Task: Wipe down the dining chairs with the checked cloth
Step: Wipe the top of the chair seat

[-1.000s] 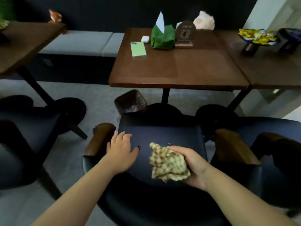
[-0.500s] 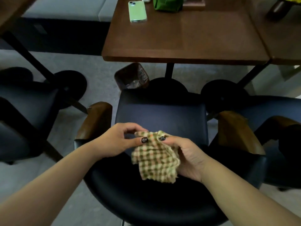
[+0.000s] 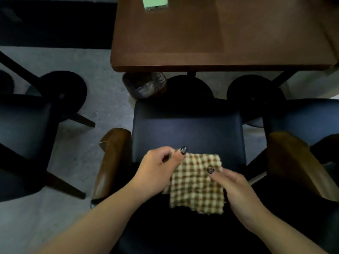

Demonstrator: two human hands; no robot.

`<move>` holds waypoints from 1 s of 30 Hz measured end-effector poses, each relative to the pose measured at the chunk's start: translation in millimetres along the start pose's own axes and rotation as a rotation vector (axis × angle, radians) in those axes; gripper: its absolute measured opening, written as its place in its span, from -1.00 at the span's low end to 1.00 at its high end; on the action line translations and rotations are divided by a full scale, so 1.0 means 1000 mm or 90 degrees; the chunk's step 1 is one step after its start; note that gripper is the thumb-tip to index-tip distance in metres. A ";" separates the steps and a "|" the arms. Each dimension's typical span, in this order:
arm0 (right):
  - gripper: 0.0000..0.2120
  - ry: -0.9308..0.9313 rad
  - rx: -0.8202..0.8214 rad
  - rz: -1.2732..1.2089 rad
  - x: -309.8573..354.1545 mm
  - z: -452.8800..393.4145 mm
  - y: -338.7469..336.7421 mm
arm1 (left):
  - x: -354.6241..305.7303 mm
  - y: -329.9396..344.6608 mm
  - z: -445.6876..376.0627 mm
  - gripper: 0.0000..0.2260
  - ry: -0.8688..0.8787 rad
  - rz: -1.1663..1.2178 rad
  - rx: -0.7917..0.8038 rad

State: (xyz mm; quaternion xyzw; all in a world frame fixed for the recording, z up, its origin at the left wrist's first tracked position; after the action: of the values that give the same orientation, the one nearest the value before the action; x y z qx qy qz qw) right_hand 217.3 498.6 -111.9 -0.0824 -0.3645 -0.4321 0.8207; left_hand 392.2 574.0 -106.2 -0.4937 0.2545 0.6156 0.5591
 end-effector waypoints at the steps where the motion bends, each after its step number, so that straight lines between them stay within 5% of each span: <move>1: -0.86 -0.025 -0.014 0.006 0.010 -0.007 0.006 | -0.003 -0.005 -0.009 -0.55 0.012 0.004 -0.014; 8: -0.84 -0.155 -0.055 0.115 0.071 -0.094 0.043 | -0.003 -0.068 -0.083 -0.56 0.011 -0.146 -0.125; 13: -0.90 -0.200 -0.175 0.258 0.083 -0.173 0.044 | 0.042 -0.128 -0.130 -0.91 -0.166 -0.107 -0.155; 18: -0.71 -0.245 -0.223 0.431 0.103 -0.252 0.059 | 0.103 -0.141 -0.154 -0.59 -0.410 -0.080 0.001; 21: -0.64 -0.277 -0.249 0.571 0.121 -0.302 0.076 | 0.115 -0.138 -0.167 -0.46 -0.433 -0.118 0.062; 24: -0.57 -0.394 -0.135 0.659 0.118 -0.358 0.105 | 0.117 -0.139 -0.174 -0.44 -0.407 -0.253 0.084; 27: -0.51 -0.369 0.001 0.854 0.074 -0.404 0.124 | 0.121 -0.140 -0.174 -0.47 -0.415 -0.319 0.098; 30: -0.51 -0.379 0.001 0.958 0.036 -0.416 0.140 | 0.122 -0.140 -0.175 -0.53 -0.429 -0.369 0.122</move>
State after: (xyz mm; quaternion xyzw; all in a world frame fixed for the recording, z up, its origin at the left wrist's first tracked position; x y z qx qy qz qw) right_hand 556.8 373.7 -362.6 -0.4168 -0.4148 0.2762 0.7602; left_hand 594.1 509.8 -248.5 -0.2627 -0.0344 0.5337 0.8031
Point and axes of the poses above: each hand's wrist, its own z-axis away from the middle knuckle, its own y-axis out of the palm, x = y × z, the point moved 4 cm from there along -z, towards the middle knuckle, and after that the axes turned 8 degrees about x, right-handed, at the moved point
